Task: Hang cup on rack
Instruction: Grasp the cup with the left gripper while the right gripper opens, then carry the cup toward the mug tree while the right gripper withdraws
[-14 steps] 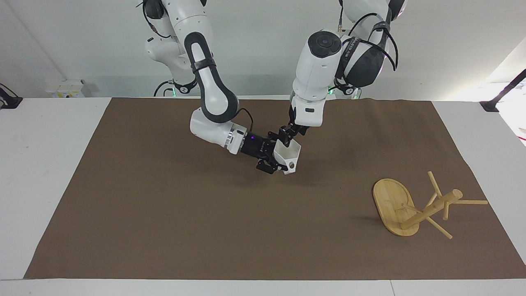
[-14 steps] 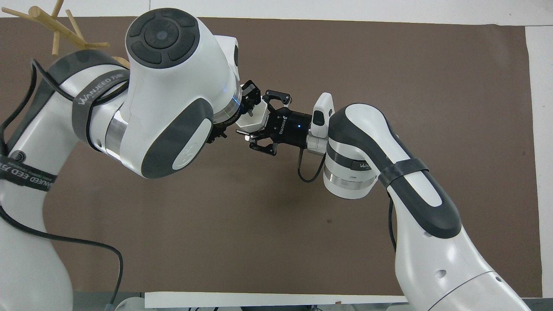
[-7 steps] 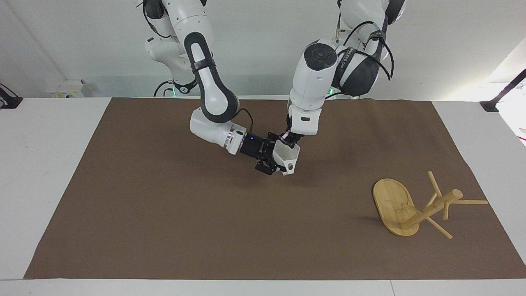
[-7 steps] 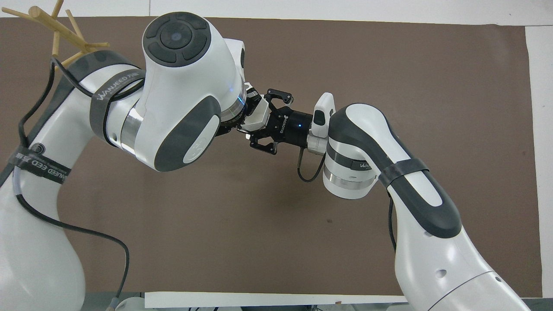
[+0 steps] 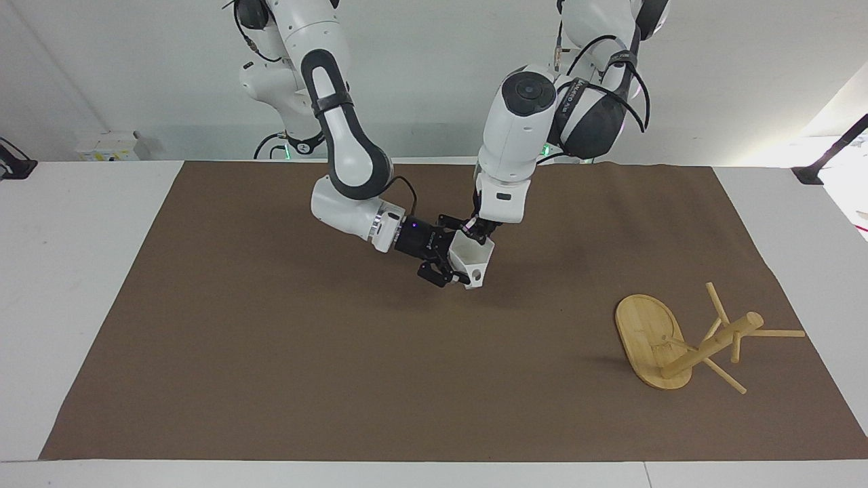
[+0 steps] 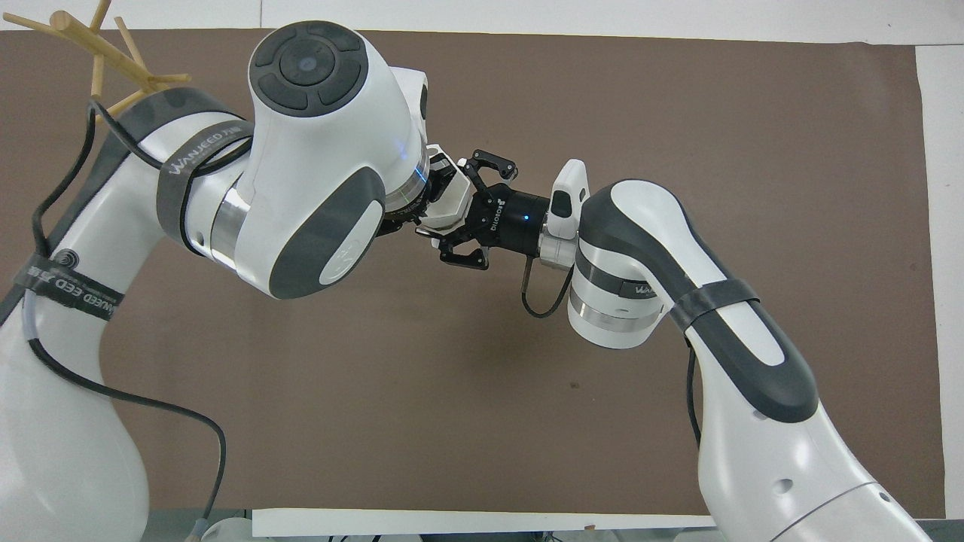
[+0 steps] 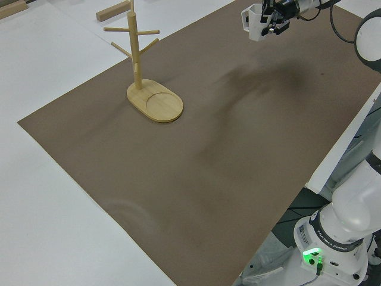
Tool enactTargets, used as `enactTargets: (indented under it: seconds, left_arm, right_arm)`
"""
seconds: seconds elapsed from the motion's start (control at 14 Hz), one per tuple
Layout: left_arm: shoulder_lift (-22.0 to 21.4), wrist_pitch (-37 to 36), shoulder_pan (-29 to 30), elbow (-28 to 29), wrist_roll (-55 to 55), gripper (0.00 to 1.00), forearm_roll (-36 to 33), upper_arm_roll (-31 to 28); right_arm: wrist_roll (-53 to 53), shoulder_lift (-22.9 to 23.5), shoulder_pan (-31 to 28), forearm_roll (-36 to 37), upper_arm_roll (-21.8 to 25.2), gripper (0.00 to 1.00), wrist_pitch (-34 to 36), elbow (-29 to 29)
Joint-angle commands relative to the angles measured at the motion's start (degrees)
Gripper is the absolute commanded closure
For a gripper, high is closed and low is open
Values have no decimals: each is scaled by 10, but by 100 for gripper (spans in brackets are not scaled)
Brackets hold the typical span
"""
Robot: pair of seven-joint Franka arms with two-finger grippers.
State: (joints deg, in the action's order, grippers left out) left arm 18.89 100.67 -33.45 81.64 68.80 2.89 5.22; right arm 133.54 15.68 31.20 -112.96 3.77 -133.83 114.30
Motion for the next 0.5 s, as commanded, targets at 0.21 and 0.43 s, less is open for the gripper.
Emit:
enactTargets:
  seconds: [0.21, 0.43]
  left_arm:
    - [-31, 8, 3, 24, 26, 100, -60, -6]
    - [-143, 101, 43, 156, 27, 100, -74, -5]
  right_arm:
    - [9, -107, -122, 123, 0, 0, 118, 131]
    - [-2, -103, -255, 321, 1, 0, 213, 111]
